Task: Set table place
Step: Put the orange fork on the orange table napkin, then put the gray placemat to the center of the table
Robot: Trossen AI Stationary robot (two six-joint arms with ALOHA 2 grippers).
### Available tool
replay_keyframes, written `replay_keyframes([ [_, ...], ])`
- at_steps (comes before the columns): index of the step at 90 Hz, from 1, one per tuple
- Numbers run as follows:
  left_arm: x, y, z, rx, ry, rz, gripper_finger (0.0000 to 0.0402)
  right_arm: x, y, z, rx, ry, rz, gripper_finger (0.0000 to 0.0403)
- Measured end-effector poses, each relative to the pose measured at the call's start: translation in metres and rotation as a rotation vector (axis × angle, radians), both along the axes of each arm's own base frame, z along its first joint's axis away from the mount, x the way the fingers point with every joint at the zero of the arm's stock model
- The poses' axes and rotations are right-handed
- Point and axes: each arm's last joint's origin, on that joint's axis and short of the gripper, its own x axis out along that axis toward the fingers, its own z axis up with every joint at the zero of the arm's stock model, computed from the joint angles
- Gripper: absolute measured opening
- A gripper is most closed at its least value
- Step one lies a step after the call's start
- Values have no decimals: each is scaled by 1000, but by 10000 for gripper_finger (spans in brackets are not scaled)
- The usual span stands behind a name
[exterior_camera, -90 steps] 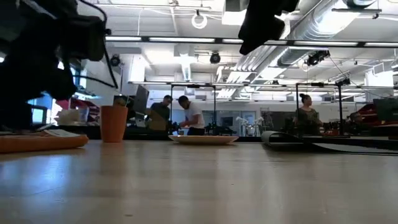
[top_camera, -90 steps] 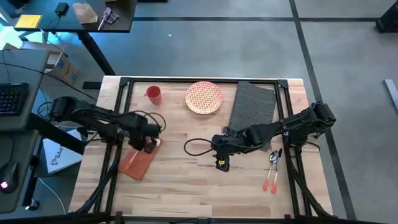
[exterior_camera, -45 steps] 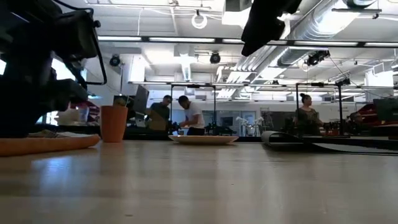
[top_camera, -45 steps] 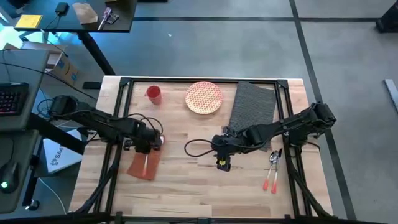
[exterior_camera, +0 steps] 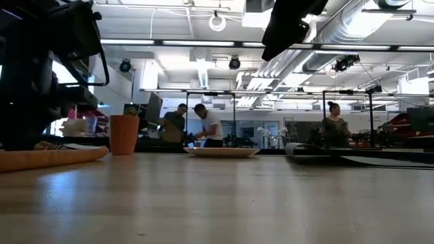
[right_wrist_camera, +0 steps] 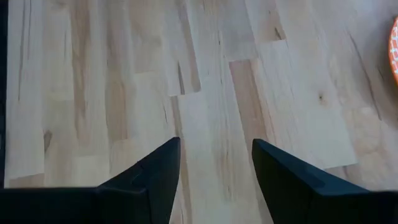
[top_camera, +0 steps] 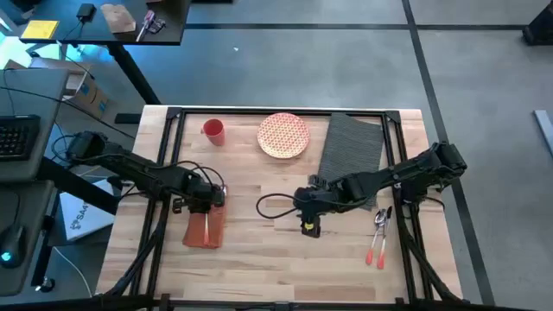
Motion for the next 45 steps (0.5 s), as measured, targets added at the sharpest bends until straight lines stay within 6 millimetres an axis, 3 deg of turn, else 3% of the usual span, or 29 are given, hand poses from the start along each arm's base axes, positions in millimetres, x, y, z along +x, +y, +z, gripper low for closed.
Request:
replay_keyframes([
  [18, 3, -5, 6, 16, -15, -27, 93, -18, -6, 28, 11, -79, -104, 183],
  [31, 12, -10, 21, 16, -70, -125, 132, -50, -22, 56, -5, -110, -266, 183],
  [45, 17, -13, 54, 12, -93, -230, 146, -91, -36, 69, 78, 2, -475, 183],
])
